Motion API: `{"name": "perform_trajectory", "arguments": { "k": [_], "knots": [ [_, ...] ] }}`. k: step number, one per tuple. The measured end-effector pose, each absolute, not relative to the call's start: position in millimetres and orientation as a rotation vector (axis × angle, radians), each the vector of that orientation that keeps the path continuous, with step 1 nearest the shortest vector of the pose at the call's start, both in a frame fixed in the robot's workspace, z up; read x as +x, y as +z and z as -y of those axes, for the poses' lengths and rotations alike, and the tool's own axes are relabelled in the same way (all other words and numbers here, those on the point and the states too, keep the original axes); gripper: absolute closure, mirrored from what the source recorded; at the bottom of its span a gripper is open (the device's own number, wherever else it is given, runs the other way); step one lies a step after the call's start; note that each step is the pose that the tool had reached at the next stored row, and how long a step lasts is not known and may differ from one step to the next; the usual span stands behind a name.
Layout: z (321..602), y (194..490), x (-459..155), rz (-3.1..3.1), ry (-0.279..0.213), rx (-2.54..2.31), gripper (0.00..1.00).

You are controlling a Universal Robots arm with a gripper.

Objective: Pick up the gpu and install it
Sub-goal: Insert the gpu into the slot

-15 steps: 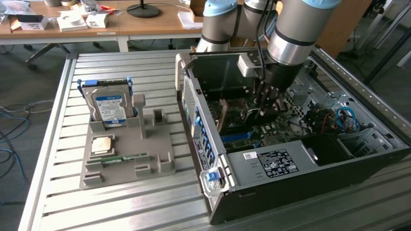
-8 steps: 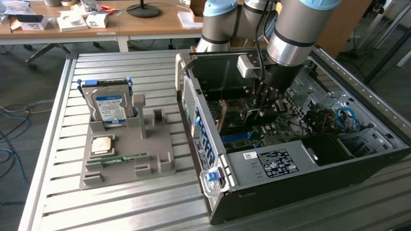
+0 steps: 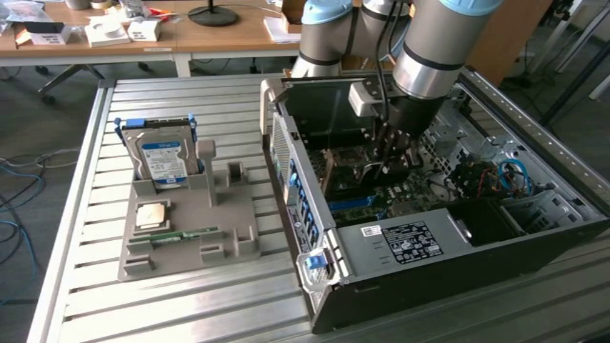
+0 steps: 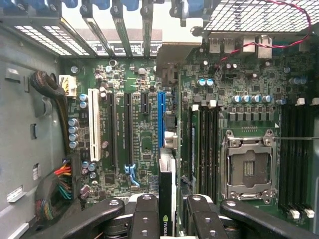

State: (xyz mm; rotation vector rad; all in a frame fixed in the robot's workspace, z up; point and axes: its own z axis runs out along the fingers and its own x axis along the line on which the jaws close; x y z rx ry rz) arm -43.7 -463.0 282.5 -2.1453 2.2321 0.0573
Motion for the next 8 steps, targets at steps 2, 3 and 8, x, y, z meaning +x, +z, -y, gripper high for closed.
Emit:
{"name": "perform_trajectory", "arguments": {
  "k": [2,3,8],
  "knots": [
    [463.0,281.6,-43.8,-2.232,0.057,-2.146,0.74],
    [463.0,281.5,-43.8,-2.232,0.057,-2.146,0.74],
    [463.0,281.3,-43.8,-2.232,0.058,-2.145,0.74]
  ]
}}
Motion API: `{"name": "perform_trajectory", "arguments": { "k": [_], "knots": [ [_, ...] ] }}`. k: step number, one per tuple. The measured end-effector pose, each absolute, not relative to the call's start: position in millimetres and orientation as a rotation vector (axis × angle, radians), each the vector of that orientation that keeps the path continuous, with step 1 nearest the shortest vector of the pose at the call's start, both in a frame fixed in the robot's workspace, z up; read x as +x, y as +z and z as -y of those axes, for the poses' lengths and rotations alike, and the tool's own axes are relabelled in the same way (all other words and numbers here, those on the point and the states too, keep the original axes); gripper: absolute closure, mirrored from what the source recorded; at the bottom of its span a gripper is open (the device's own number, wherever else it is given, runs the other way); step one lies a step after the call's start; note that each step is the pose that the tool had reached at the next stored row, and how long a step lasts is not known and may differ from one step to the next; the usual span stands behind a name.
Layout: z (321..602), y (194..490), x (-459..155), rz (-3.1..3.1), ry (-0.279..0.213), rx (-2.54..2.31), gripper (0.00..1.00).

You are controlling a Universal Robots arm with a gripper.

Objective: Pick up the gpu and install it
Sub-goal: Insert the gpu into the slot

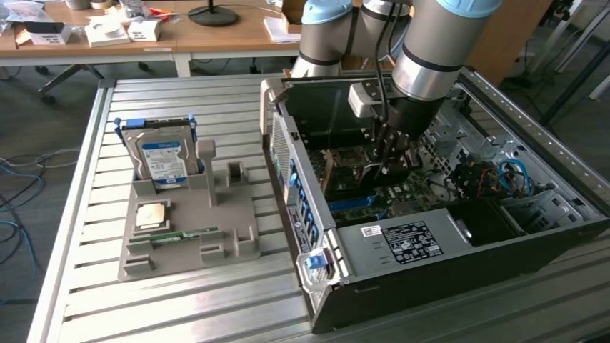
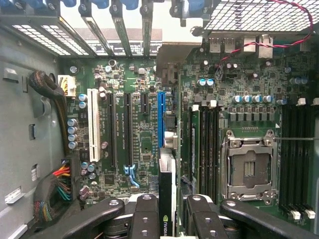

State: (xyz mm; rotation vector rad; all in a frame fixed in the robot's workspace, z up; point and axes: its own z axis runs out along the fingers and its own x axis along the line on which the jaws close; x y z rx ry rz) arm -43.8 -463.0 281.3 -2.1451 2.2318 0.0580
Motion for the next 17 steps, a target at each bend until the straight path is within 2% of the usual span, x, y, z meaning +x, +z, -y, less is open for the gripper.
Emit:
{"name": "perform_trajectory", "arguments": {
  "k": [17],
  "knots": [
    [463.0,276.5,-46.9,-2.232,0.058,-2.145,0.74]
  ]
}}
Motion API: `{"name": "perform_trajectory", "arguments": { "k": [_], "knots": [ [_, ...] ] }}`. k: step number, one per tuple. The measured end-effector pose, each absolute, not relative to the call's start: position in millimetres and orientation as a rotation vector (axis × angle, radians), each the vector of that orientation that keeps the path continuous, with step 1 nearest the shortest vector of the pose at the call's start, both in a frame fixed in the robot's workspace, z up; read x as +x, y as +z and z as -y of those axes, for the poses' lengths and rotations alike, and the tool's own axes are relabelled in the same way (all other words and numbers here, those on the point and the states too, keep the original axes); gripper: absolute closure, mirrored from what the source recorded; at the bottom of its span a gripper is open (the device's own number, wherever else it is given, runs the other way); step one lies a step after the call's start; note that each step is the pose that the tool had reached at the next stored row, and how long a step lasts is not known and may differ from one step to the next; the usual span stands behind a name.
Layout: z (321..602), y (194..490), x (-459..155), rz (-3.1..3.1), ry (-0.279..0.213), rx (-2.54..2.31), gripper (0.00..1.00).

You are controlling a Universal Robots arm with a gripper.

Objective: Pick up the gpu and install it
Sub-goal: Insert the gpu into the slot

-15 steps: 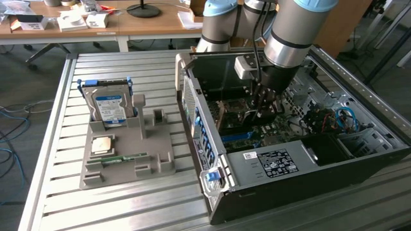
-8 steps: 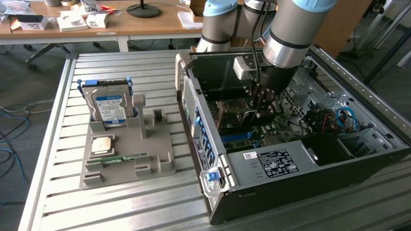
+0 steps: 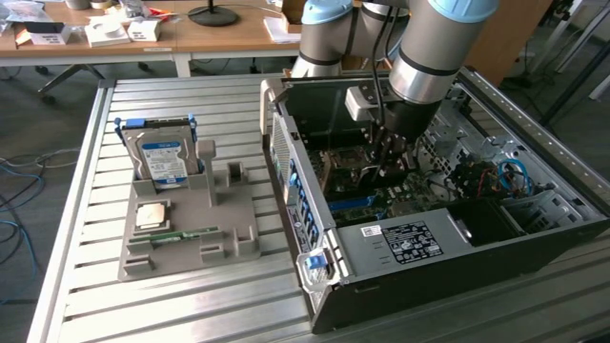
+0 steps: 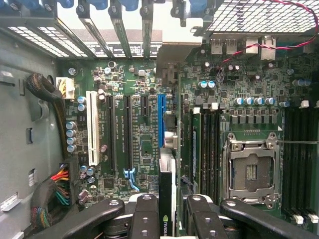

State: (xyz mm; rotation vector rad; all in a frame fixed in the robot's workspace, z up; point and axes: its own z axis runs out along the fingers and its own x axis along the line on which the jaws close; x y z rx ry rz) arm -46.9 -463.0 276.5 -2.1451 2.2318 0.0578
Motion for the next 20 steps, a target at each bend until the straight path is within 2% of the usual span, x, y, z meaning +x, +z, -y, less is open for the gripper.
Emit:
{"name": "perform_trajectory", "arguments": {
  "k": [20],
  "knots": [
    [463,274,-58,-2.231,0.056,-2.144,0.74]
  ]
}}
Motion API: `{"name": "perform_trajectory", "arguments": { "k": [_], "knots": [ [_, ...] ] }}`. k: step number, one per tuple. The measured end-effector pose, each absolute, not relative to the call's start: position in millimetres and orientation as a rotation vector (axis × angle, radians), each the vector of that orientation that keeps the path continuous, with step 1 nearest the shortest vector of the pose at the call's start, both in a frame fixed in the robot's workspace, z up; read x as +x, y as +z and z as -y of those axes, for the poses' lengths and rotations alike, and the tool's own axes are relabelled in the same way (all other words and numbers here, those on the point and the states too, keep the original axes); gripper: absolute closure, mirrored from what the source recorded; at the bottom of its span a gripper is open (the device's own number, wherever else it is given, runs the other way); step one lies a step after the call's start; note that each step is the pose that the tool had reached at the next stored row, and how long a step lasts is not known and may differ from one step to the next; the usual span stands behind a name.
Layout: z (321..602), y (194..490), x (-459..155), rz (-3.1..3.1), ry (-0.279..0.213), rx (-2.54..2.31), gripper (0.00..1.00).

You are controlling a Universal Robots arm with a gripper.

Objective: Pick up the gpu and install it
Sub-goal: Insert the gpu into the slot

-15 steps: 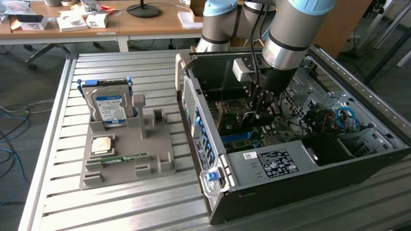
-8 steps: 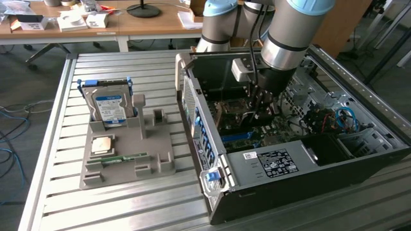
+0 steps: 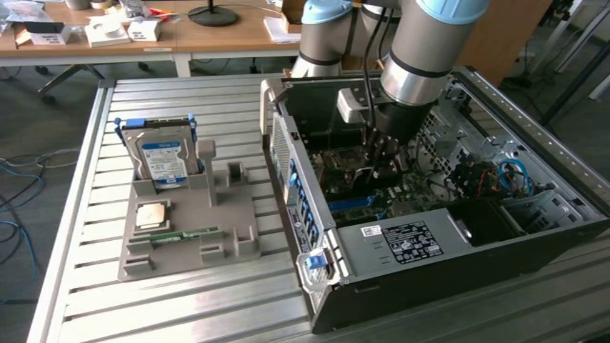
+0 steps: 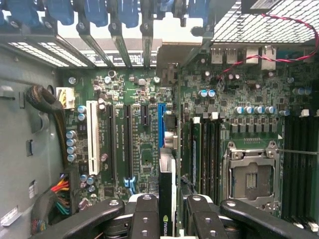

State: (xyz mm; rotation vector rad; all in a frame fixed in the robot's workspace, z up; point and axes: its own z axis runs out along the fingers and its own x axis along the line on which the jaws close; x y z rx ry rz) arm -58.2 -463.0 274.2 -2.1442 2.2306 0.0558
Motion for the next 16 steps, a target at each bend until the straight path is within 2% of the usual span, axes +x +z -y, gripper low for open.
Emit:
{"name": "perform_trajectory", "arguments": {
  "k": [16],
  "knots": [
    [466.1,270.8,-59.3,-2.231,0.055,-2.144,0.74]
  ]
}}
